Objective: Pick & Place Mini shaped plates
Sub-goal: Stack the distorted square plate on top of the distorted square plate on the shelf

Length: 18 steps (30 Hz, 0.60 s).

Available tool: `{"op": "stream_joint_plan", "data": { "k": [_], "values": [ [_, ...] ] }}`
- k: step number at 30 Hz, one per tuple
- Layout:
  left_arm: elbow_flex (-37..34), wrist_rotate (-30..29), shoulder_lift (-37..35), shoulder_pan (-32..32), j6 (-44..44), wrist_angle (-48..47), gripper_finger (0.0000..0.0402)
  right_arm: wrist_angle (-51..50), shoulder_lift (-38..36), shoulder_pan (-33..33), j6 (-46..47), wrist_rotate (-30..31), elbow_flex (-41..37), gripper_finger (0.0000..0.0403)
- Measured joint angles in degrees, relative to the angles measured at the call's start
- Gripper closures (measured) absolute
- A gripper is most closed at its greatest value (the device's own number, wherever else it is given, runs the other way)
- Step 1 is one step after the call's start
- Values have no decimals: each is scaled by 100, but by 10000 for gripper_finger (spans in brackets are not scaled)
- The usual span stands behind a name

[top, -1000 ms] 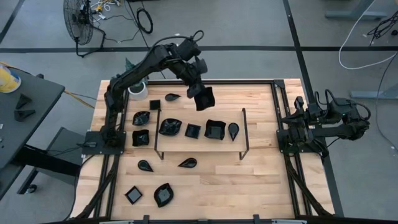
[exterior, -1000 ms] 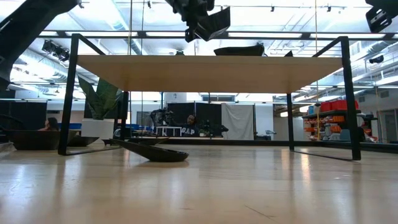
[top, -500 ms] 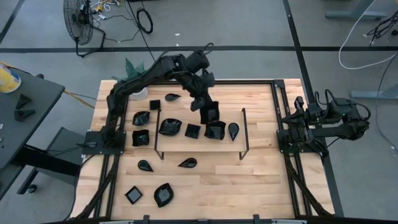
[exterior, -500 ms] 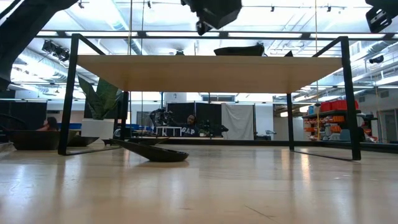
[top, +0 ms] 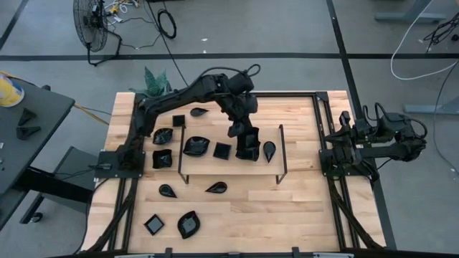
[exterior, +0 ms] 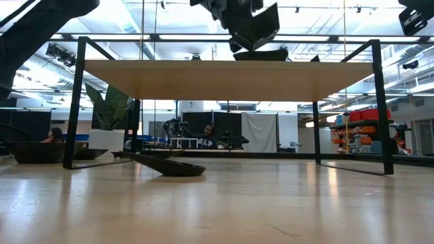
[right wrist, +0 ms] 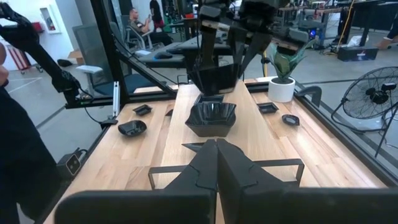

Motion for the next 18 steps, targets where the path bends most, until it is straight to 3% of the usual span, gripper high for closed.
{"op": "stream_joint_plan", "data": {
  "k": [18],
  "values": [
    [-4,105,298,-85,70,-252,399,2,0,-1,-1,0,0,398]
  ]
}}
